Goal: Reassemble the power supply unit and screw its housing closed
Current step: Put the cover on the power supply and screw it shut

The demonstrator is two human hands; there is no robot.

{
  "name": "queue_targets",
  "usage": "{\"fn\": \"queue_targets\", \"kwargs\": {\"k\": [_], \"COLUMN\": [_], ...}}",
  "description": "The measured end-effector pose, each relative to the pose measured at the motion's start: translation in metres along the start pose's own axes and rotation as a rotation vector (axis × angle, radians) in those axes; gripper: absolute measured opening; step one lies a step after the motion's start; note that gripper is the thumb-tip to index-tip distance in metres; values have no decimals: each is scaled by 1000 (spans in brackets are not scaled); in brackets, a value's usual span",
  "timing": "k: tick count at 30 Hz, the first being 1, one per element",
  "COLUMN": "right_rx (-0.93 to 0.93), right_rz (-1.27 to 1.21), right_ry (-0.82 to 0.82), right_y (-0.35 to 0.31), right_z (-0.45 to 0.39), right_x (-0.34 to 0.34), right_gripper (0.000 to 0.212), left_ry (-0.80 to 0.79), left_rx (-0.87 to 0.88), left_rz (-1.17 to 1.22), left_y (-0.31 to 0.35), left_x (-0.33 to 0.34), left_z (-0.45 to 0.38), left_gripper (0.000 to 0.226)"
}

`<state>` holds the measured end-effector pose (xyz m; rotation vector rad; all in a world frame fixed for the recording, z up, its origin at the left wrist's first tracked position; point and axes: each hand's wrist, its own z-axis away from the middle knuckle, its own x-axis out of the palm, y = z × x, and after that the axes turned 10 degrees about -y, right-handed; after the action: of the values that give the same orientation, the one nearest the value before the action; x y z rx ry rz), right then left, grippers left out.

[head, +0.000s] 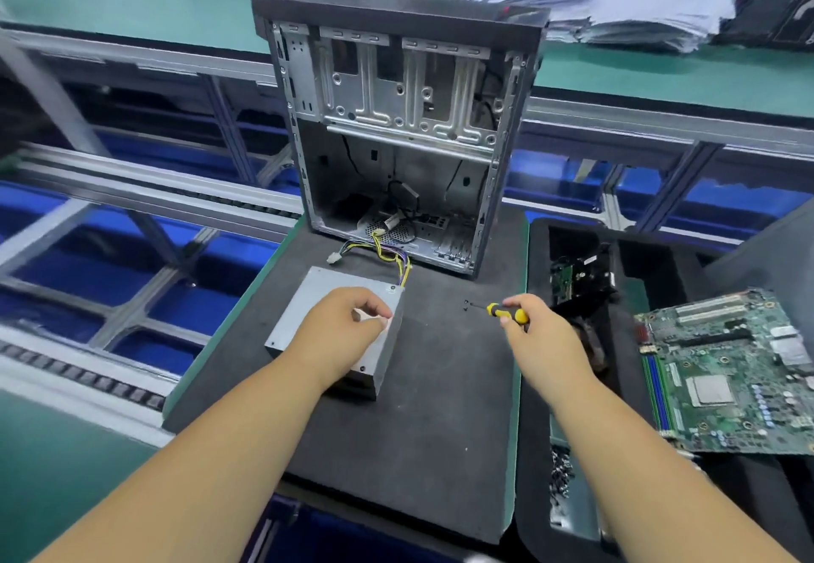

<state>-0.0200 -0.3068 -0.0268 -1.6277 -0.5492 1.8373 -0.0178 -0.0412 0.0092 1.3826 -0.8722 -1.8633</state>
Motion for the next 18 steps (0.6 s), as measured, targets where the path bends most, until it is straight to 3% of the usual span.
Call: {"fn": "queue_targets", "kwargs": {"k": [12,18], "right_rx": [-84,-172], "right_rz": [25,-171], "right_ry": [-110,-143], "right_y": [12,6], "right_z": [-14,-7], "right_x": [-16,-46], "right_gripper": [11,12], "left_ry": [64,45], "left_rx": [-33,-47], "left_rz": [115,223], "left_y": [24,34], "left_x": [26,42], "left_z": [4,-1], "left_gripper": [16,17]}}
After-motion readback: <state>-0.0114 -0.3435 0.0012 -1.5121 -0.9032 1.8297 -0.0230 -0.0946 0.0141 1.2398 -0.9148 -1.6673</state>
